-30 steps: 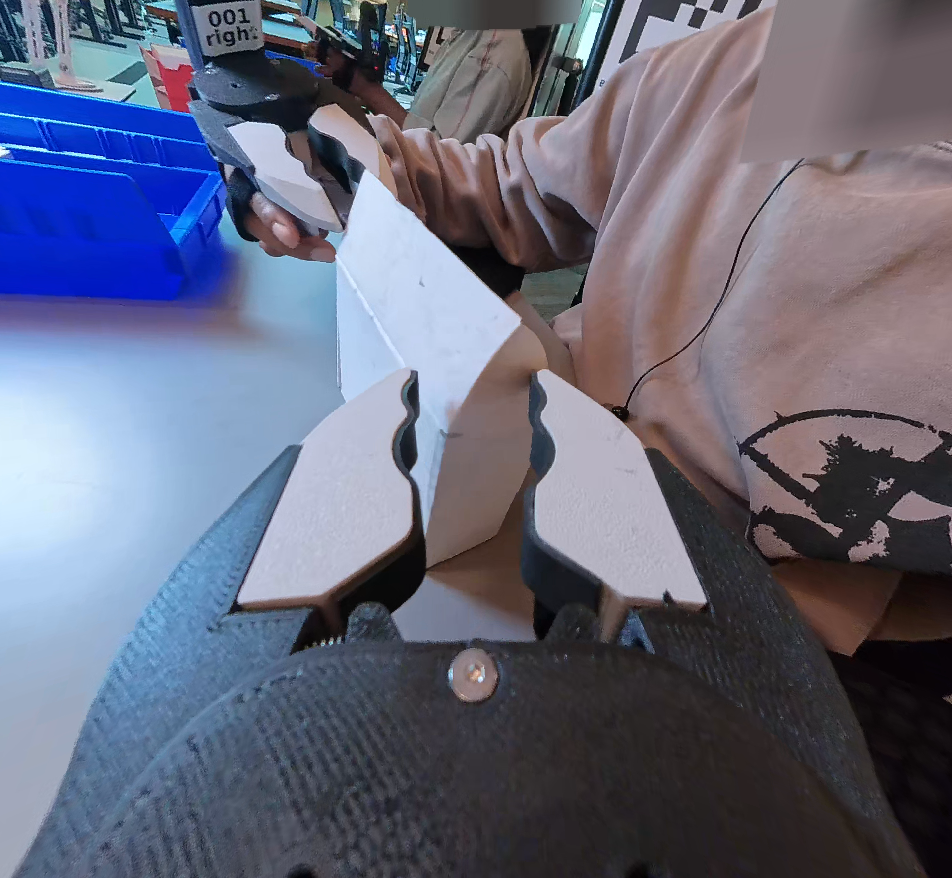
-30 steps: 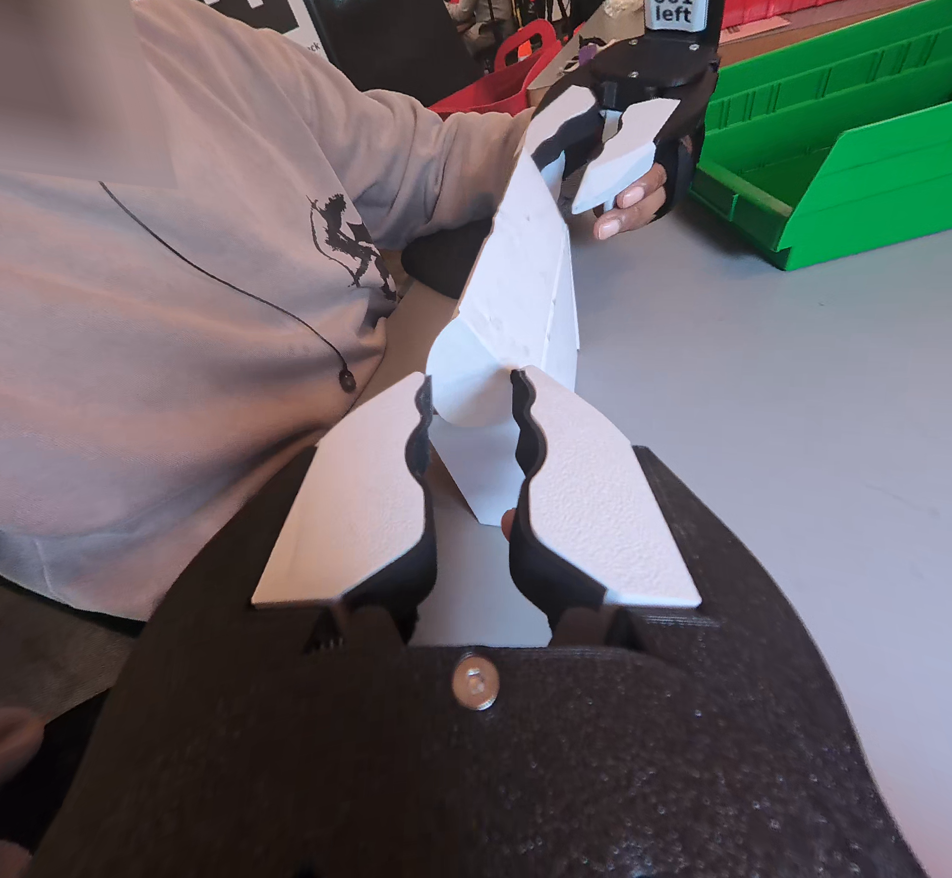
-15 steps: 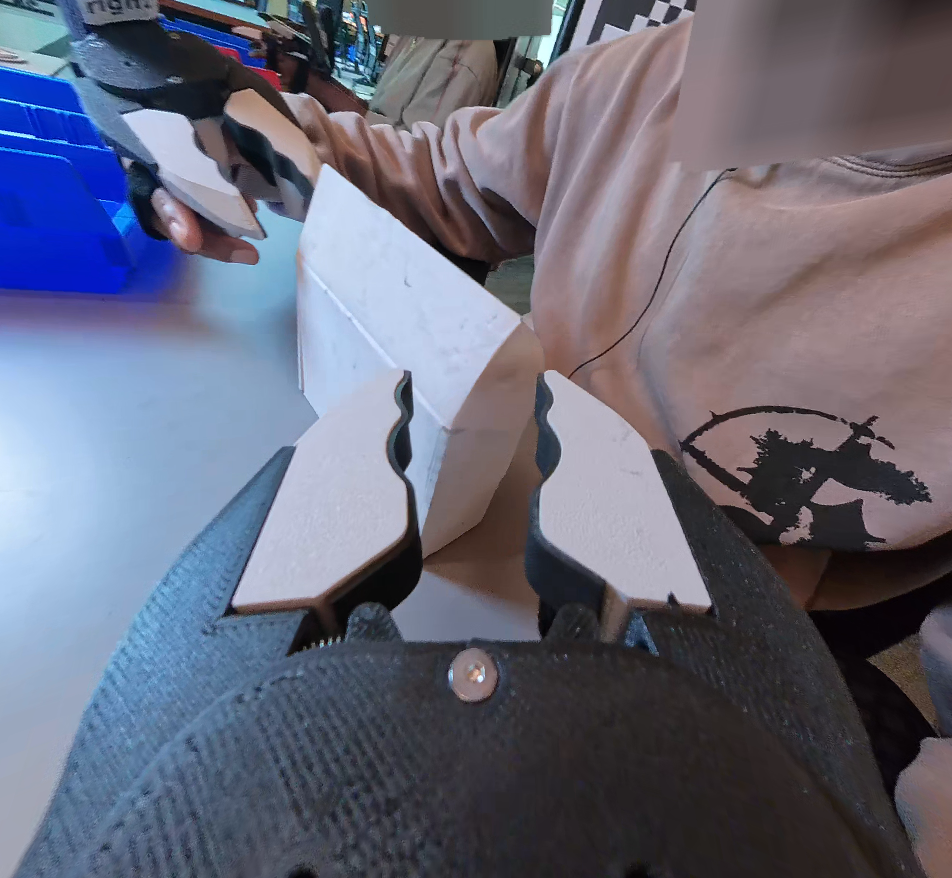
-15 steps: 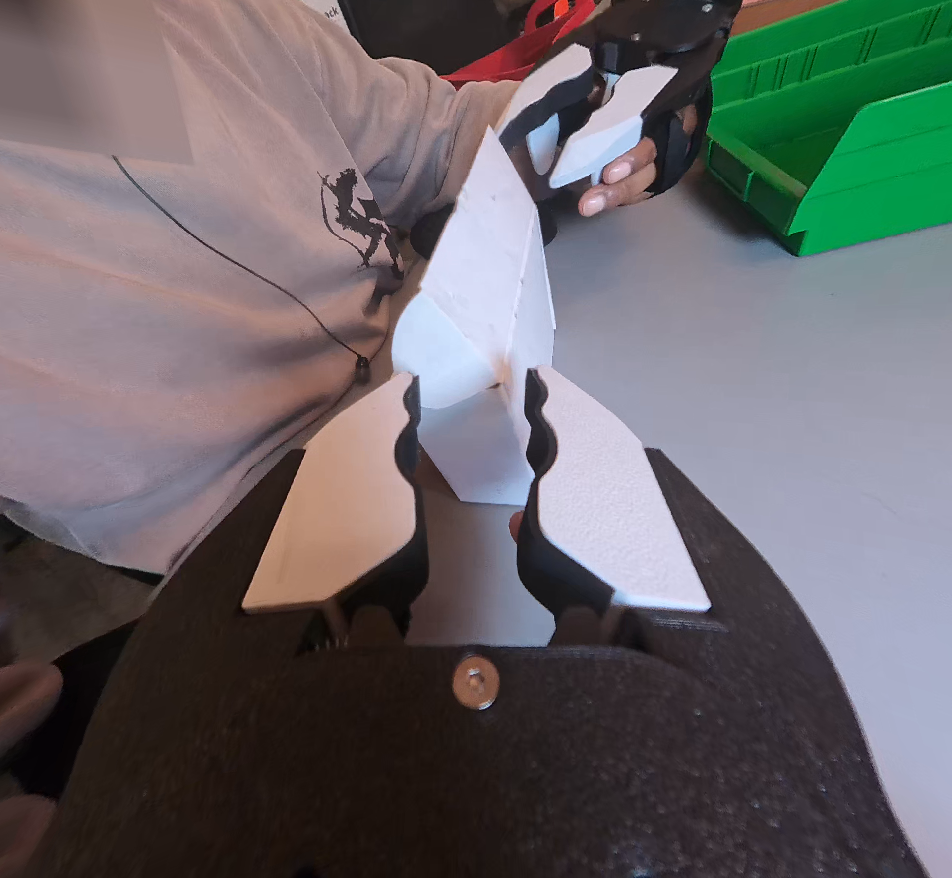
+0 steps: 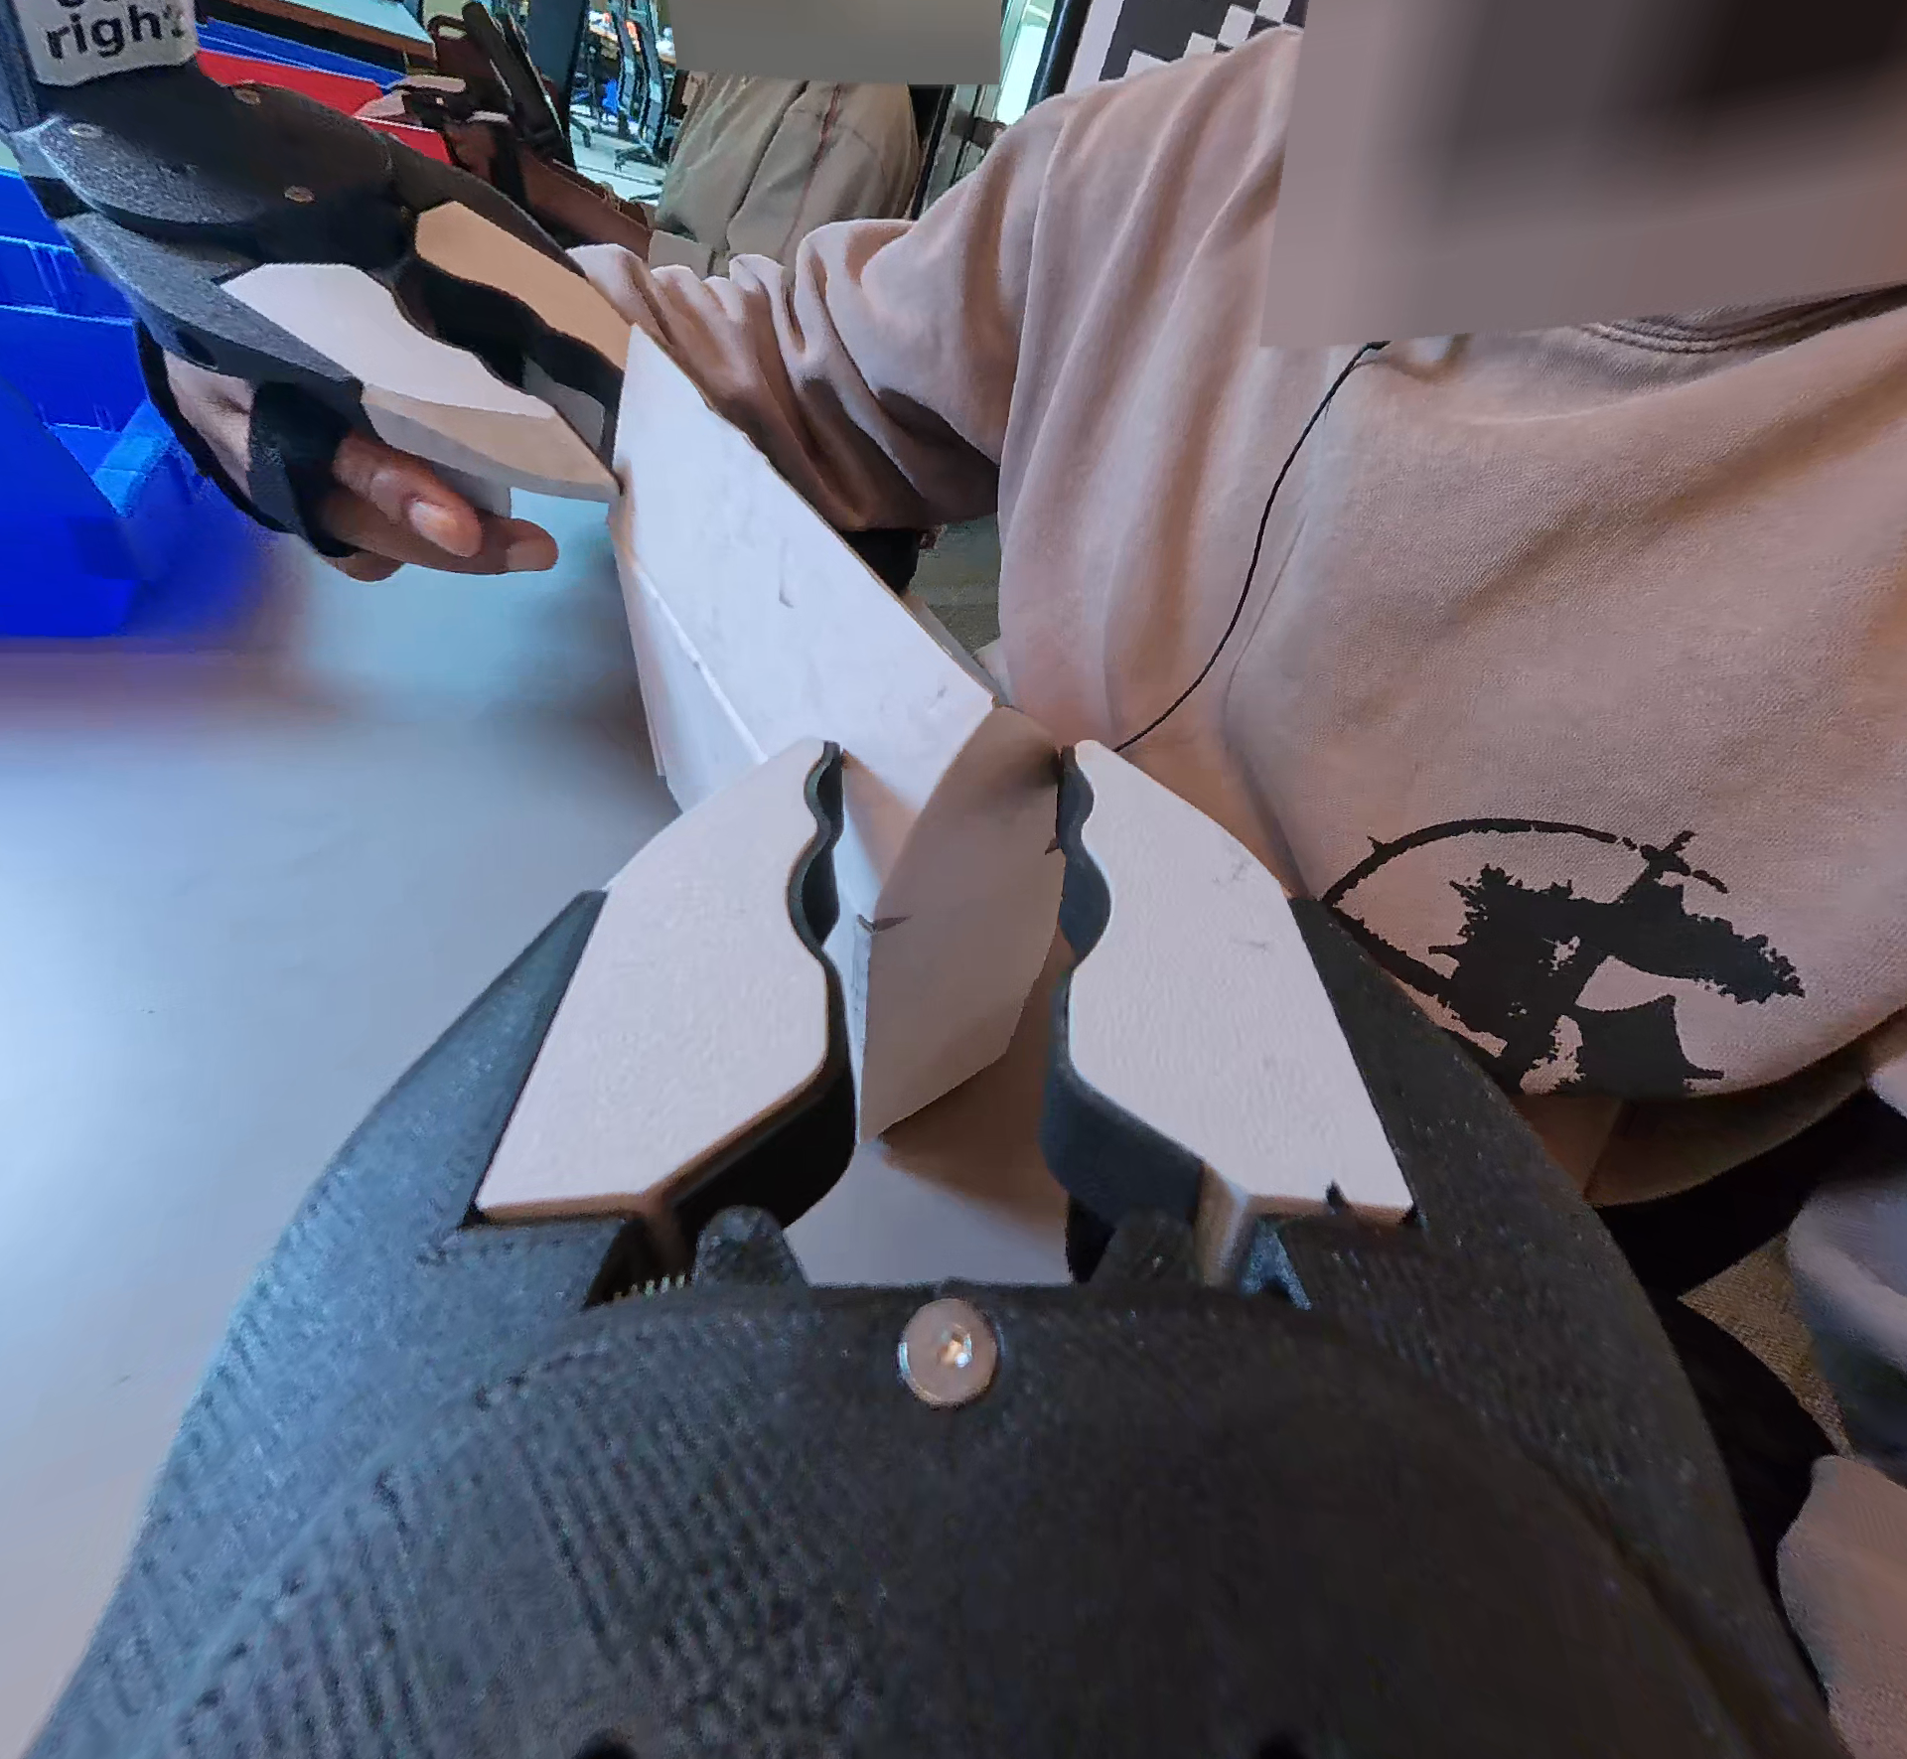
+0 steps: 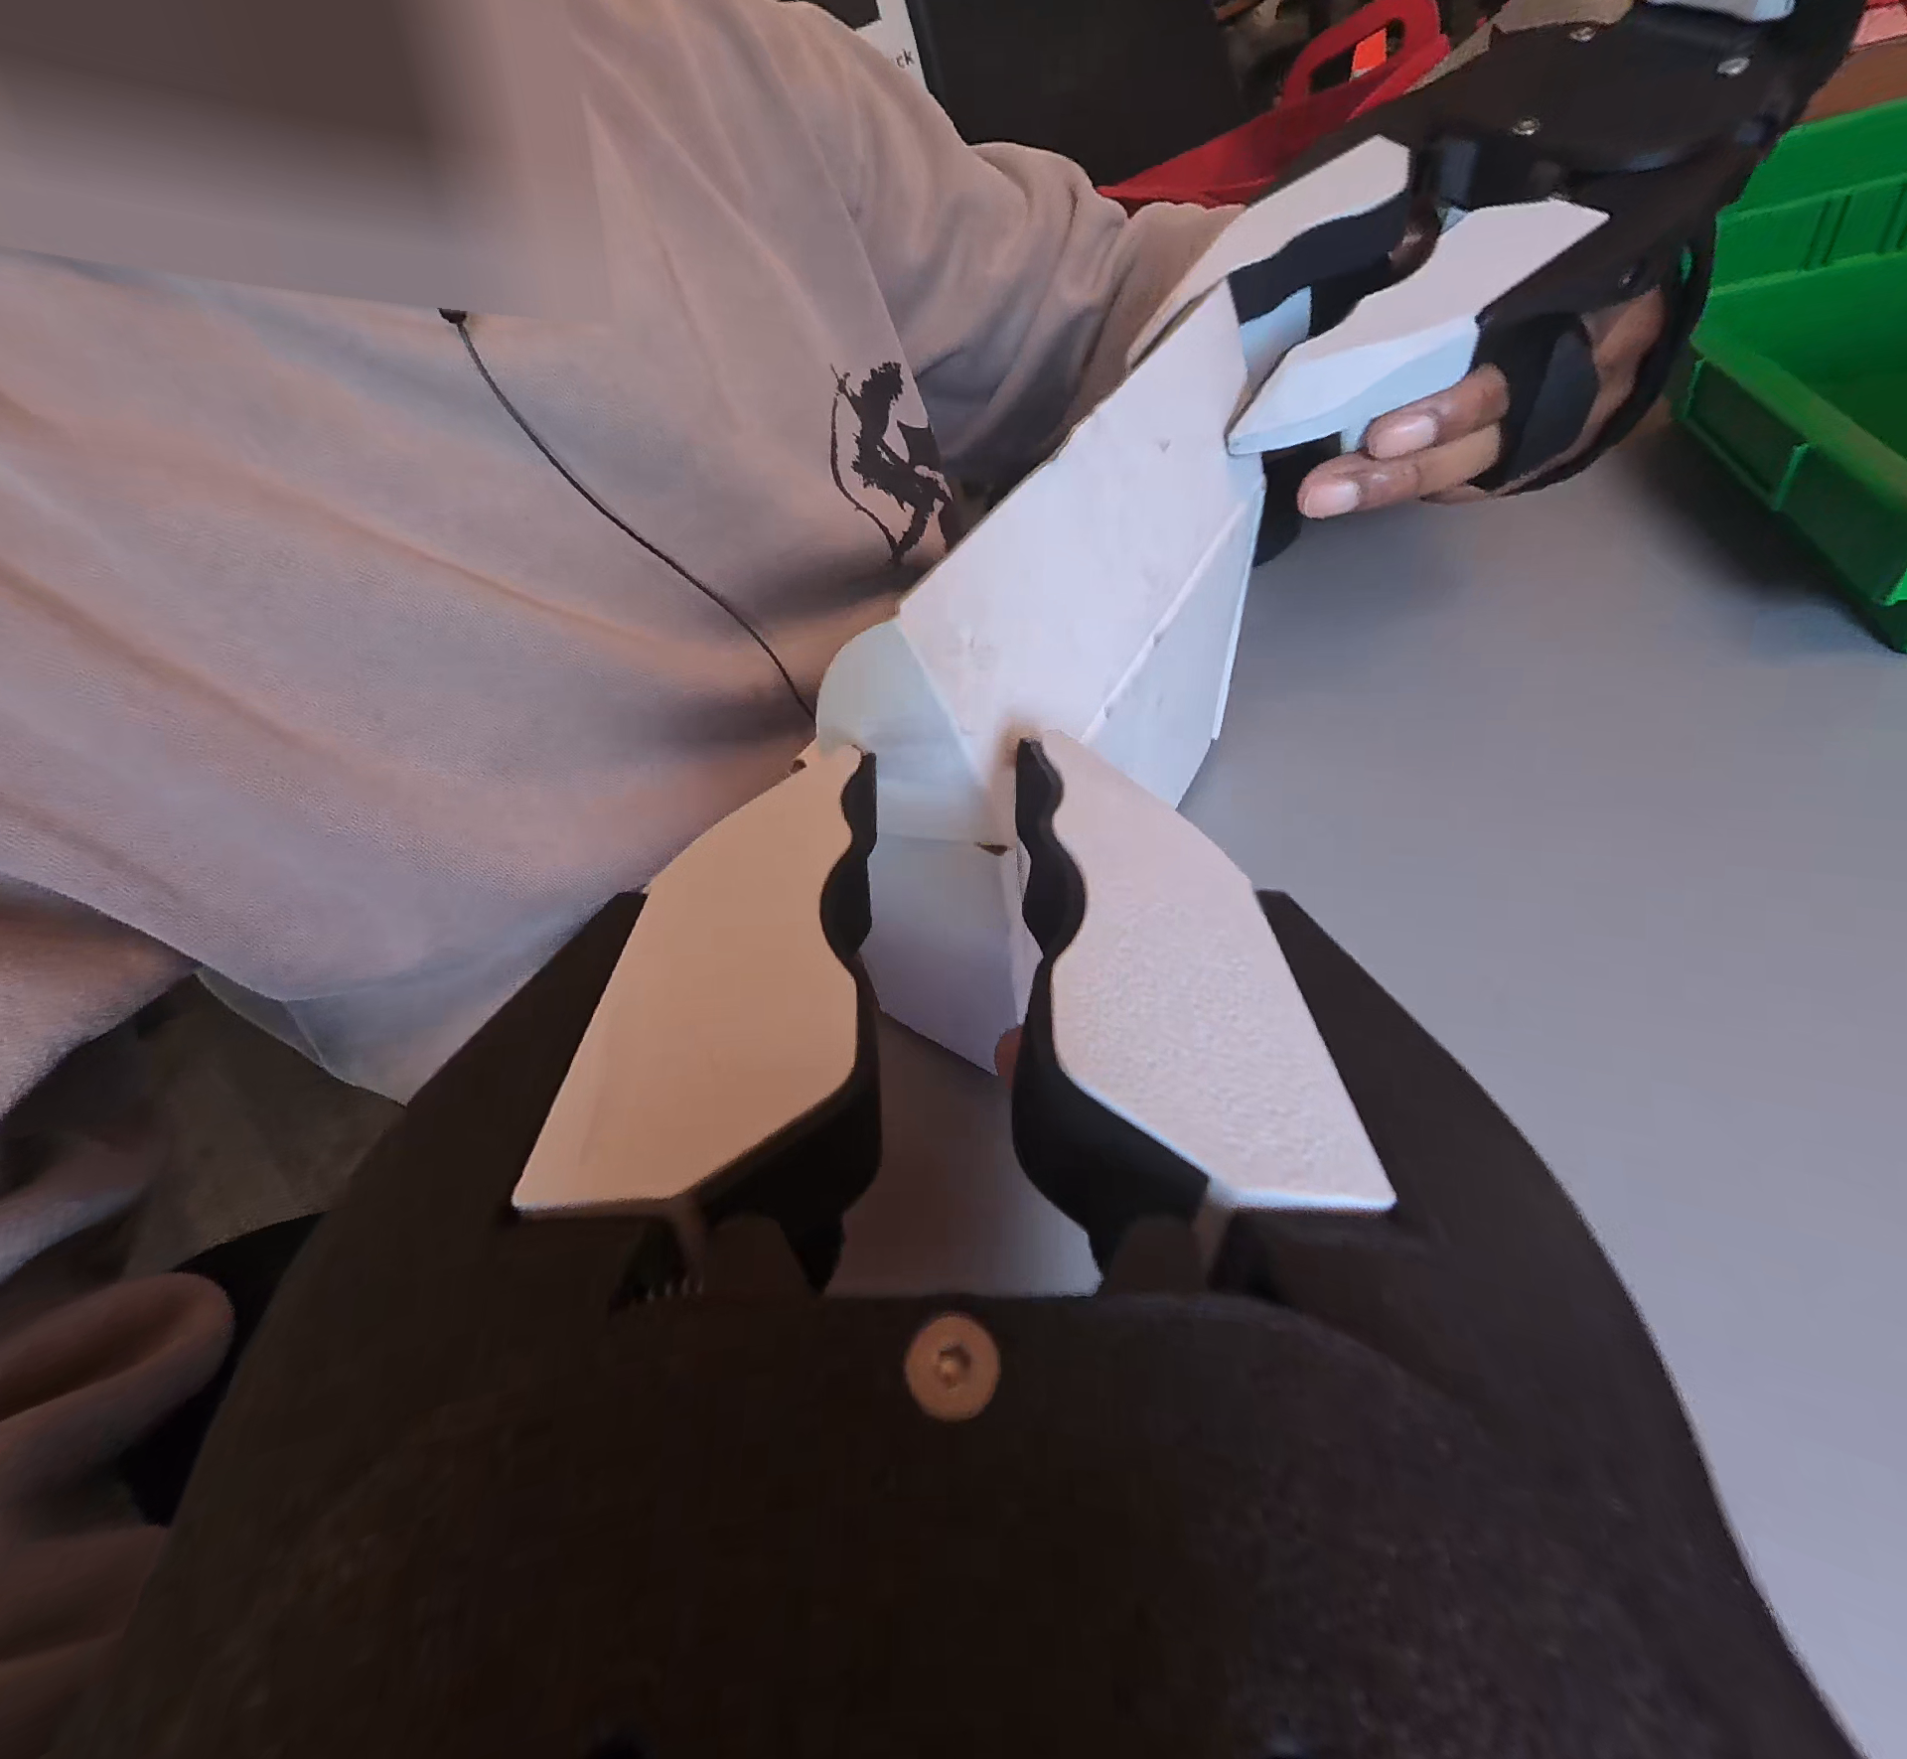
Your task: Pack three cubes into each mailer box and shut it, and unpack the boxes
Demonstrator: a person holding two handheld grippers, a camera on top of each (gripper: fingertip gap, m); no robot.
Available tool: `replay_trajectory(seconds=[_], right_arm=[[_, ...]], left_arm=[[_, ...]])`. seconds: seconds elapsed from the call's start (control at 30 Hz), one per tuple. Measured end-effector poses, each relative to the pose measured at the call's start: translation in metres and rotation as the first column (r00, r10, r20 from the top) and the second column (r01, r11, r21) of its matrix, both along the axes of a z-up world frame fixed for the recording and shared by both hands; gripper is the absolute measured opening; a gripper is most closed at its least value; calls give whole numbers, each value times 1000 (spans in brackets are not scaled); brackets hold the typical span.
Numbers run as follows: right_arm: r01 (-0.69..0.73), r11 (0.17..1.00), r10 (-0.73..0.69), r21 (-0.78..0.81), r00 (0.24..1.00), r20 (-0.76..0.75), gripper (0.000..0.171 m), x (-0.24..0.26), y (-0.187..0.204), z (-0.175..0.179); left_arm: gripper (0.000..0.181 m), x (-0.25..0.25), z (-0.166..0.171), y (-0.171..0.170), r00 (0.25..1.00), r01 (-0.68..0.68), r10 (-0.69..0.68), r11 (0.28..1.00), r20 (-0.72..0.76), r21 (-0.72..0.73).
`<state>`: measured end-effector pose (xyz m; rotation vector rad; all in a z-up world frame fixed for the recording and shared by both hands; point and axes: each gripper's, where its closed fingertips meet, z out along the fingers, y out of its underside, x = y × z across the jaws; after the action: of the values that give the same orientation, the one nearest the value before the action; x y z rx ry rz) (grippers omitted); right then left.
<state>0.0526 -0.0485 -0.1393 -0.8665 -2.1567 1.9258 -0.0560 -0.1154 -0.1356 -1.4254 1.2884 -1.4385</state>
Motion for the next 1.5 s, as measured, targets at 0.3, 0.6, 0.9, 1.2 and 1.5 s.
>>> replay_trajectory(seconds=[0.3, 0.6, 0.9, 1.2, 1.5], right_arm=[[38, 994, -38, -103, 999, 0, 17, 4, -4, 7], [124, 985, -122, -118, 992, 27, 11, 3, -1, -7], [107, 991, -107, 83, 994, -5, 35, 8, -20, -14], [143, 945, -138, 294, 990, -40, 42, 10, -38, -13], [298, 916, -278, 268, 954, -110, 38, 2, -37, -5]], left_arm=[[34, -4, 0, 3, 997, -64, 64, 998, 32, 1], [33, -9, -3, 7, 989, -100, 105, 994, 102, -53], [34, -5, -4, -9, 994, -105, 103, 993, 32, 62], [44, 0, -9, -28, 981, -163, 178, 970, -73, 183], [36, -3, -4, -14, 950, -298, 309, 937, -37, 186]])
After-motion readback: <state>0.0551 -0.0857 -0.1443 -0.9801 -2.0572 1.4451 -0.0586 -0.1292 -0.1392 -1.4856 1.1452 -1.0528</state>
